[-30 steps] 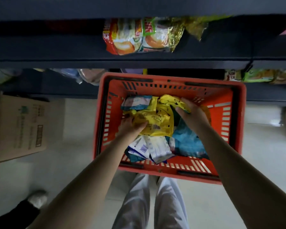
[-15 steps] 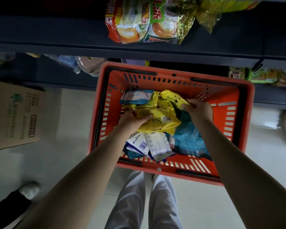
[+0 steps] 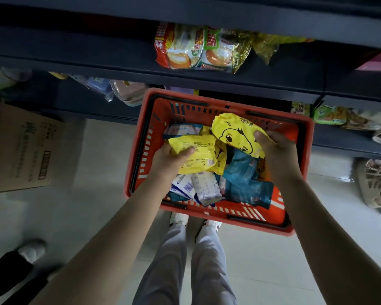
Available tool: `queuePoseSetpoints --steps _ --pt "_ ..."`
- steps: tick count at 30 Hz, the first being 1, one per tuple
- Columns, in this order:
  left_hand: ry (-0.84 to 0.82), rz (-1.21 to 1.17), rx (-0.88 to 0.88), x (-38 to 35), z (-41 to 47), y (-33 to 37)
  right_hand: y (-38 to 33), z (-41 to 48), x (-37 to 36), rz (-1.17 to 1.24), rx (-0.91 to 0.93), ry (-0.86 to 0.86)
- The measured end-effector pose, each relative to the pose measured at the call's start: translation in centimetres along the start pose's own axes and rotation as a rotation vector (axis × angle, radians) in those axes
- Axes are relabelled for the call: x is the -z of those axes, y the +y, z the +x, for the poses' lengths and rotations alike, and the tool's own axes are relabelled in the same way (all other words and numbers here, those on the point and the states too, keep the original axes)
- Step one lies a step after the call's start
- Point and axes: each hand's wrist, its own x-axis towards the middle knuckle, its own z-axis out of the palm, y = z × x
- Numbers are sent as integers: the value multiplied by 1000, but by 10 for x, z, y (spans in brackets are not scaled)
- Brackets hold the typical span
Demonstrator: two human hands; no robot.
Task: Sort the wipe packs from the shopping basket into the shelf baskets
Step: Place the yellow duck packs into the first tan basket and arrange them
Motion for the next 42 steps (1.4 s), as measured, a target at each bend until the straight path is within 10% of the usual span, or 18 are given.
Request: queuePoseSetpoints --steps 9,19,42 --pt "-65 -440 31 95 -176 87 -164 -143 35 496 -147 60" --pt "149 -852 -206 230 -313 145 -342 -243 -19 639 68 -378" --pt "297 -926 -436 577 -259 220 -546 -271 -299 614 360 -271"
